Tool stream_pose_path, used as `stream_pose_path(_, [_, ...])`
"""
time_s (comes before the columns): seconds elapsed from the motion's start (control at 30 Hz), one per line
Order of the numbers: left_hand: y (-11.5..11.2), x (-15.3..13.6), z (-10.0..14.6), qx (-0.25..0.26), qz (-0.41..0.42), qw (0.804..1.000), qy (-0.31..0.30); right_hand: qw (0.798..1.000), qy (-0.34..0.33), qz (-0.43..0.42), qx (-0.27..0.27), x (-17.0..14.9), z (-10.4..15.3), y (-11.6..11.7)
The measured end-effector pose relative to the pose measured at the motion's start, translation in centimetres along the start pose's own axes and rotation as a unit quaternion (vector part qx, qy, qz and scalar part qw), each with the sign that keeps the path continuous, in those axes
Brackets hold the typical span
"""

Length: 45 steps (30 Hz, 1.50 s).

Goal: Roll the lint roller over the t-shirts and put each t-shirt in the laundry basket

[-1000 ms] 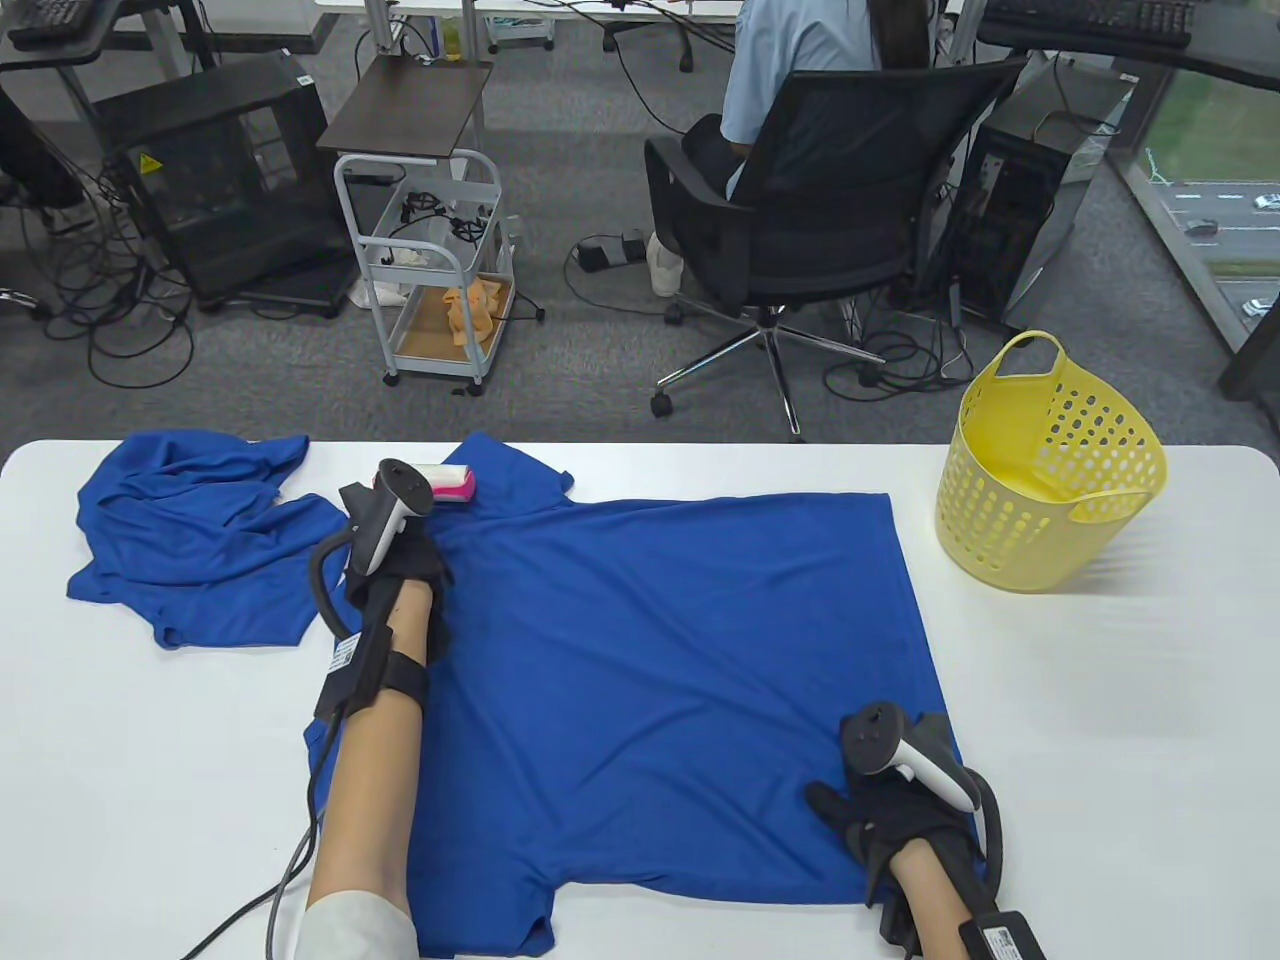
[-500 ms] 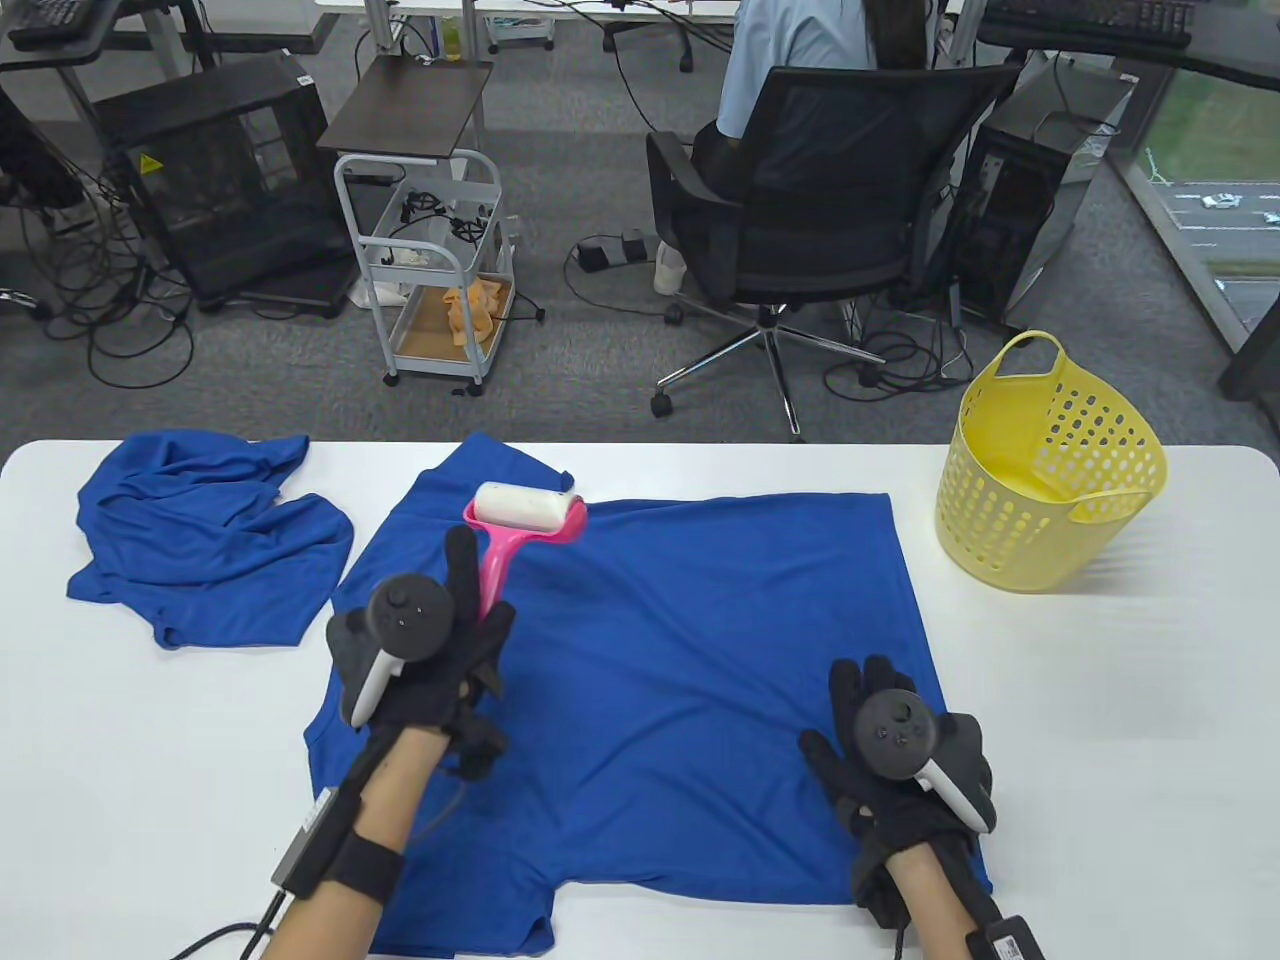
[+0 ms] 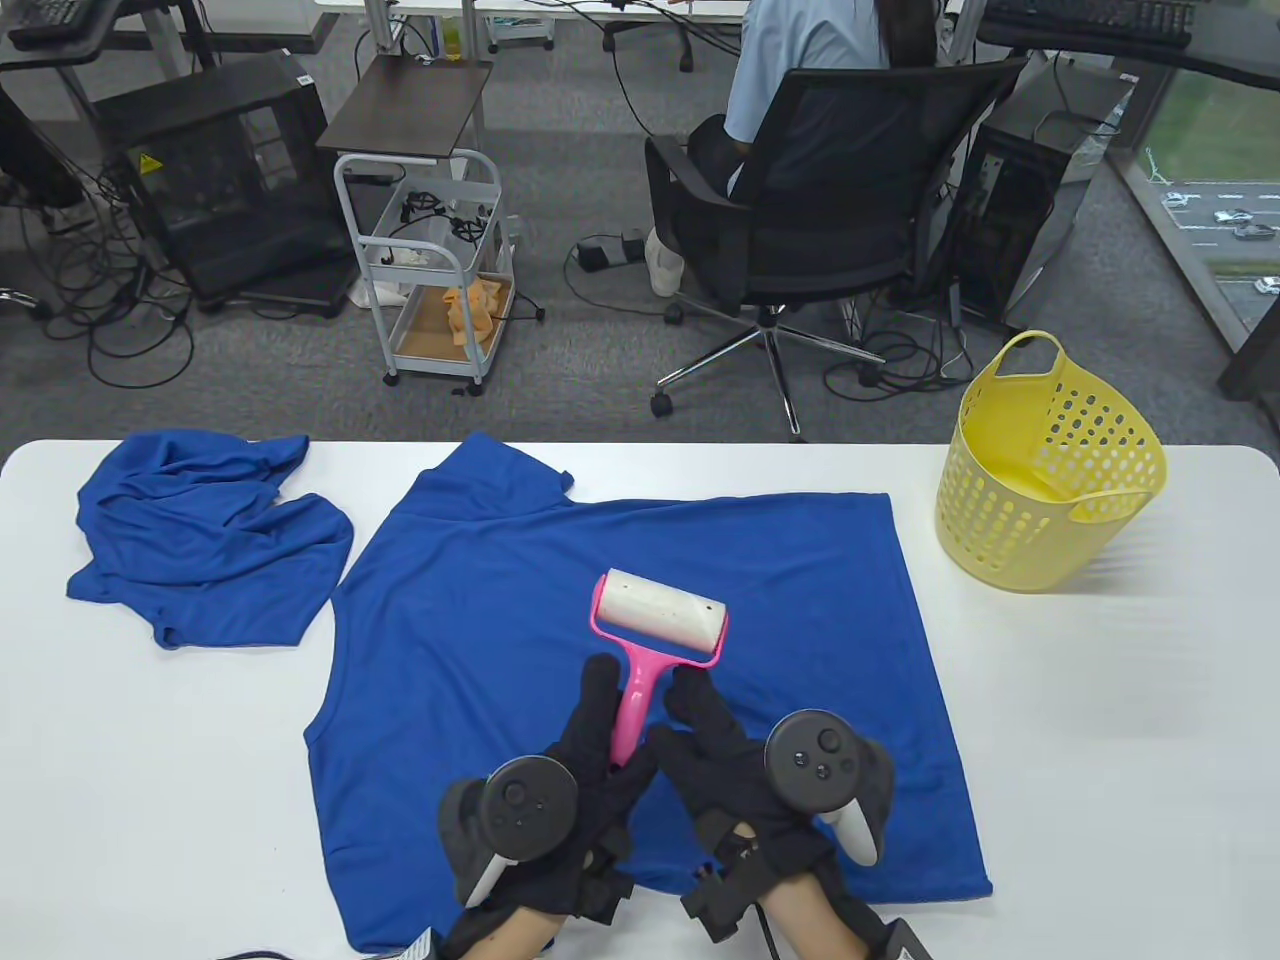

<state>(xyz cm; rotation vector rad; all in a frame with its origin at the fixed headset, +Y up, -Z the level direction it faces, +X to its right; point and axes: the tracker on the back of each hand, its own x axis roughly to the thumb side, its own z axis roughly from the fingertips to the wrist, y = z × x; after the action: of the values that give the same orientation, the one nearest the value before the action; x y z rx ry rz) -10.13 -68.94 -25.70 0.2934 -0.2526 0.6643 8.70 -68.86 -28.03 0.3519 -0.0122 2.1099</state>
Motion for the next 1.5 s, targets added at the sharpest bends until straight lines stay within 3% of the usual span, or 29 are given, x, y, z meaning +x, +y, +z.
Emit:
stream_pose_path(0.1, [-0.3,0.6,0.5,0.010,-0.032,0.999,-0.027,1.000,0.028,-0.002,-0.008,0.2,0.1,0.2])
stream_pose_path(0.17, [-0.7,0.4,0.6,0.007,-0.029,0.998,-0.054,0.999,0.044,0.010,0.024,0.1,0.0,0.3])
stream_pose_path(0.23, [-1.2,0.0,0.6,-0.014,-0.001,0.997,-0.074,0.997,0.055,0.001,0.048,-0.7,-0.2,0.4])
stream_pose_path(0.33, [-1.7,-0.5,0.3,-0.057,0.018,0.995,-0.081,0.998,0.054,-0.026,0.032,-1.9,-0.3,0.1])
stream_pose_path(0.5, [-1.2,-2.3,-0.3,-0.082,0.034,0.994,-0.059,0.997,0.053,0.041,-0.045,-3.7,0.2,-2.1])
stream_pose_path(0.63, [0.6,-5.4,-0.6,-0.045,-0.004,0.999,-0.009,0.987,0.091,0.084,-0.105,-6.5,1.1,-6.2])
stream_pose_path(0.77, [2.2,-8.0,-1.3,-0.031,-0.062,0.996,0.050,0.967,0.143,0.137,-0.162,-10.2,2.4,-11.1])
stream_pose_path(0.87, [3.1,-9.4,-1.4,-0.016,-0.061,0.994,0.085,0.935,0.203,0.204,-0.207,-13.1,4.3,-15.1])
stream_pose_path(1.03, [4.0,-10.8,-1.5,0.002,-0.120,0.986,0.118,0.891,0.346,0.200,-0.217,-17.2,6.3,-19.0])
stream_pose_path(1.07, [4.0,-11.2,-1.5,0.004,-0.123,0.984,0.130,0.876,0.381,0.199,-0.220,-18.2,6.7,-19.5])
stream_pose_path(1.17, [3.9,-11.8,-1.5,0.000,-0.131,0.980,0.148,0.855,0.423,0.198,-0.225,-20.3,7.6,-20.1])
stream_pose_path(1.4, [3.4,-12.5,-1.4,-0.032,-0.142,0.975,0.167,0.833,0.459,0.209,-0.227,-21.9,8.6,-20.6])
stream_pose_path(1.5, [3.2,-12.4,-1.4,-0.038,-0.145,0.975,0.164,0.813,0.472,0.257,-0.222,-21.7,8.6,-20.6])
